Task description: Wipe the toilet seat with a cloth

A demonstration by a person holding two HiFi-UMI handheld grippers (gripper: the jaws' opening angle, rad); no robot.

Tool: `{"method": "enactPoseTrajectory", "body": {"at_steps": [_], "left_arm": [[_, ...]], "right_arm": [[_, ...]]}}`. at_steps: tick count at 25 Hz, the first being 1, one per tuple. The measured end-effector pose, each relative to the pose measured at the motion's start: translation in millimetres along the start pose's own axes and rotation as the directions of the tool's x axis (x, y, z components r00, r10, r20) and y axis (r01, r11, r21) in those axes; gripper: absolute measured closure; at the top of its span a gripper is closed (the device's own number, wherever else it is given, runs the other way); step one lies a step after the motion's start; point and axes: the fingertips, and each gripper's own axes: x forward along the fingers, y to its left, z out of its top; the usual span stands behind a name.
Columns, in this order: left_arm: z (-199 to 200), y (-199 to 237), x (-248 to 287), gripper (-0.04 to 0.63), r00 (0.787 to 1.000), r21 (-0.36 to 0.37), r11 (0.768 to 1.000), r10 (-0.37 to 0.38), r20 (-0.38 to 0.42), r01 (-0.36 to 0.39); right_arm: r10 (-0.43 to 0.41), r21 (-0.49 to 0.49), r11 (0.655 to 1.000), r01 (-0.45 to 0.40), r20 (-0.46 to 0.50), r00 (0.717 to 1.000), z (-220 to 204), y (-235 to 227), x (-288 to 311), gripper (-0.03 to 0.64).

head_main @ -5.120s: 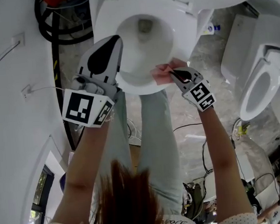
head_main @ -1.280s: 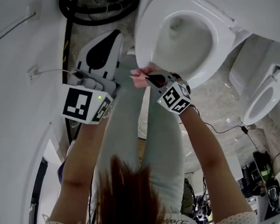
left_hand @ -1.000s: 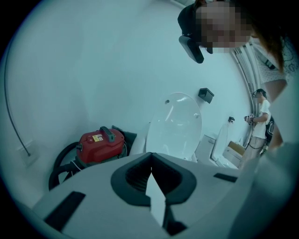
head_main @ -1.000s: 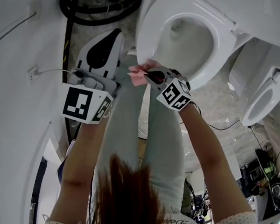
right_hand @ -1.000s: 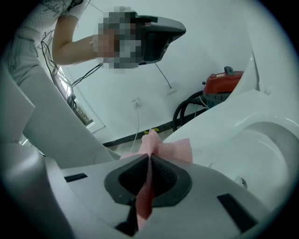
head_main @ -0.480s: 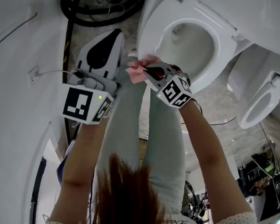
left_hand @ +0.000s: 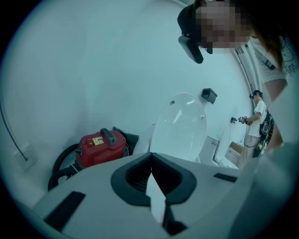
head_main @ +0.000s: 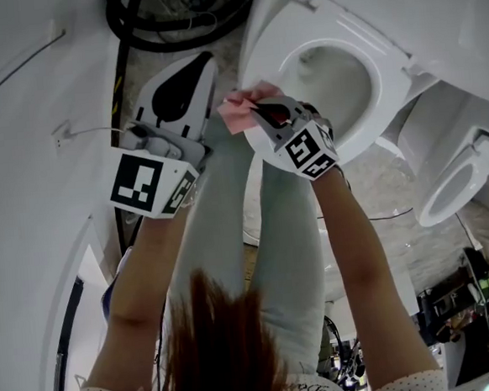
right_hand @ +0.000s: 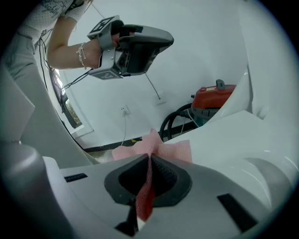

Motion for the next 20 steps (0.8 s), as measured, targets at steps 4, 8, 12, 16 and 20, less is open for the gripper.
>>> {"method": "enactPoseTrajectory", "body": {"at_steps": [4, 8, 12, 16, 20], "left_arm": [[1.1, -0.5, 4.0, 0.597, 1.000, -0.002, 1.000, -0.002, -0.001, 0.002], [1.1, -1.5, 7.0, 0.596, 1.000, -0.002, 1.000, -0.004, -0.003, 0.004], [1.0, -4.5, 9.6, 0.596, 1.000, -0.002, 1.000, -0.012, -0.007, 0.012], [2.6, -7.0, 12.9, 0.597, 1.000, 0.003, 1.000, -0.023, -0.011, 0.023], [4.7, -6.2, 15.0, 0.597, 1.000, 0.009, 1.000, -0.028, -0.012, 0.028]], "right_arm": [[-0.038, 0.024, 0.999, 0.037, 0.029, 0.999, 10.4, -22.9, -1.9, 0.597], [-0.071, 0.041, 0.997, 0.069, 0.055, 0.996, 19.4, -43.0, -4.7, 0.597], [-0.096, 0.049, 0.994, 0.093, 0.069, 0.993, 24.6, -55.2, -7.5, 0.597], [-0.118, 0.069, 0.991, 0.113, 0.082, 0.990, 26.9, -62.8, -9.4, 0.597], [-0.154, 0.110, 0.984, 0.143, 0.102, 0.983, 29.9, -73.1, -12.3, 0.597]]}}
